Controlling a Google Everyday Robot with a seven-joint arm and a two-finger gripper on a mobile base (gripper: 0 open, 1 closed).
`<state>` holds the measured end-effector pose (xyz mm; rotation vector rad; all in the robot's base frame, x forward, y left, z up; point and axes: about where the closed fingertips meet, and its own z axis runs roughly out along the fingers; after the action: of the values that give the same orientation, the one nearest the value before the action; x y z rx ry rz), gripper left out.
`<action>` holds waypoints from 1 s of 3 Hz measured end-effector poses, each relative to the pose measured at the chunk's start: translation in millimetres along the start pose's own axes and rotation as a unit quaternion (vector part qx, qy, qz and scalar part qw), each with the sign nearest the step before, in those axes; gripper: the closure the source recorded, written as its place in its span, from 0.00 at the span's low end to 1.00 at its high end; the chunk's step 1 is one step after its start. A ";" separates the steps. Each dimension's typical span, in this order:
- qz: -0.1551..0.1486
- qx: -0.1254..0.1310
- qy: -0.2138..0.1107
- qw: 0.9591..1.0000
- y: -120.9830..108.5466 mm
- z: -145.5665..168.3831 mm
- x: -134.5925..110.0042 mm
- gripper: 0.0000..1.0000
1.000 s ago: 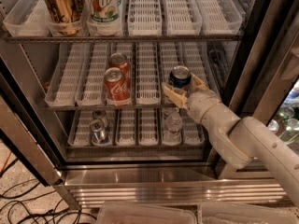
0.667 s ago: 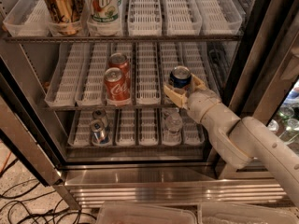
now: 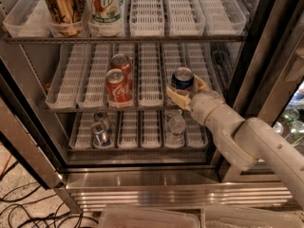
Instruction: Pick pepsi can from middle shelf of fridge
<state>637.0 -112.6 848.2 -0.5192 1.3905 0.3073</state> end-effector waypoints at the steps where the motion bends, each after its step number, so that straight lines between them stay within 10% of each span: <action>1: -0.024 -0.018 -0.009 1.000 1.0 2.0 -18.5 1.00; 3: -0.057 -0.052 -0.053 0.996 16.6 -4.5 -62.7 1.00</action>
Offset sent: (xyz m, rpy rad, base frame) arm -0.0176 0.0119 0.0719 -0.0905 -0.1637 0.1100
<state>614.4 -94.8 906.6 -0.6570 1.2425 0.3123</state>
